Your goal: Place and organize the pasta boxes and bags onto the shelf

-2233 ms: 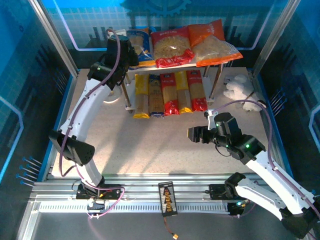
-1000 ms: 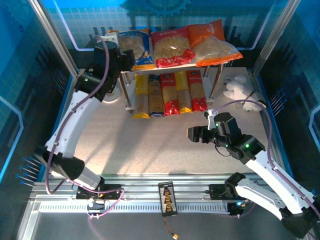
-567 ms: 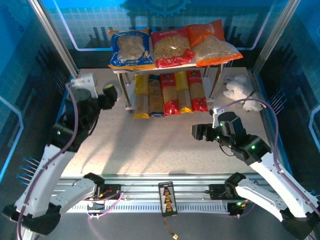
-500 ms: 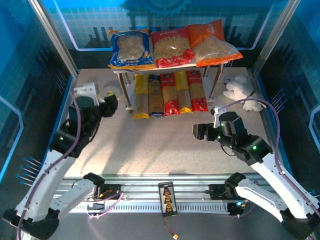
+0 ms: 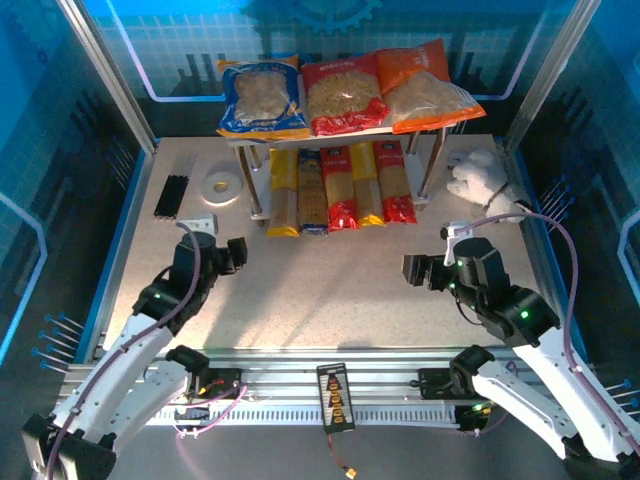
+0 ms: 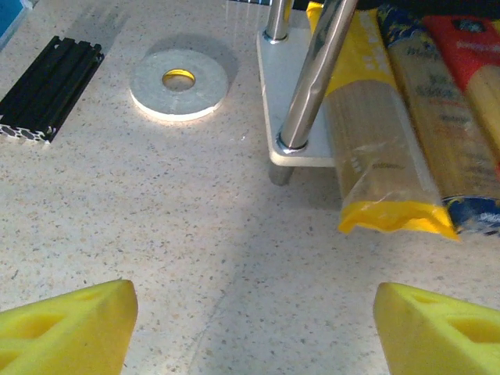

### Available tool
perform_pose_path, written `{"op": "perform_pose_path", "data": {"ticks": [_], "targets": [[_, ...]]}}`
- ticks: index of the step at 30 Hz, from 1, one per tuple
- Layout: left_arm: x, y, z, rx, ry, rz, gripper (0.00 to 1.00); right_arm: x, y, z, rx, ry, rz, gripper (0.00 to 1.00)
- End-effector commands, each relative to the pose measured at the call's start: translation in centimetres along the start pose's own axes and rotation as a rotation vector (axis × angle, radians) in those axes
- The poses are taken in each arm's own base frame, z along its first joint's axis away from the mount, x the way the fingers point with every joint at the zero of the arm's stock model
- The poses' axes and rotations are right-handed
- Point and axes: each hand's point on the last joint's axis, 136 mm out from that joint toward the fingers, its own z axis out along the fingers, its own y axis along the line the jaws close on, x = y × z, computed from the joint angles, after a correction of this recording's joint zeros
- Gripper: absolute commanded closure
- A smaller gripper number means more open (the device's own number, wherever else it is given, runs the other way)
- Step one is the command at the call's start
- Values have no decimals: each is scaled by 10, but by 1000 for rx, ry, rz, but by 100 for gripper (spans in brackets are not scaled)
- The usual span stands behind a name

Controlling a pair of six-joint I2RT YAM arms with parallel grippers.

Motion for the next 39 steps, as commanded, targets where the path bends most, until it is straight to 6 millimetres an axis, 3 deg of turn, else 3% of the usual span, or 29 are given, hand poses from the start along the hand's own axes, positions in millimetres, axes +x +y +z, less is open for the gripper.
{"op": "perform_pose_path", "data": {"ticks": [1, 6, 13, 18, 26, 32, 39], "targets": [[-1, 8, 21, -52, -101, 65, 1, 6, -11, 2, 47, 14, 6, 8], [1, 33, 42, -198, -186, 62, 1, 9, -14, 3, 61, 28, 0, 8], [-12, 47, 77, -279, -256, 115, 1, 10, -22, 6, 104, 40, -7, 7], [-6, 45, 108, -250, -272, 108, 1, 15, -27, 5, 120, 46, -3, 7], [-3, 29, 134, -170, -308, 218, 1, 19, -37, 4, 150, 27, 3, 6], [-2, 33, 130, -154, -334, 186, 1, 16, -45, 12, 195, -8, 10, 0], [2, 37, 116, -139, -413, 154, 1, 17, -54, 29, 244, -41, 23, 0]]}}
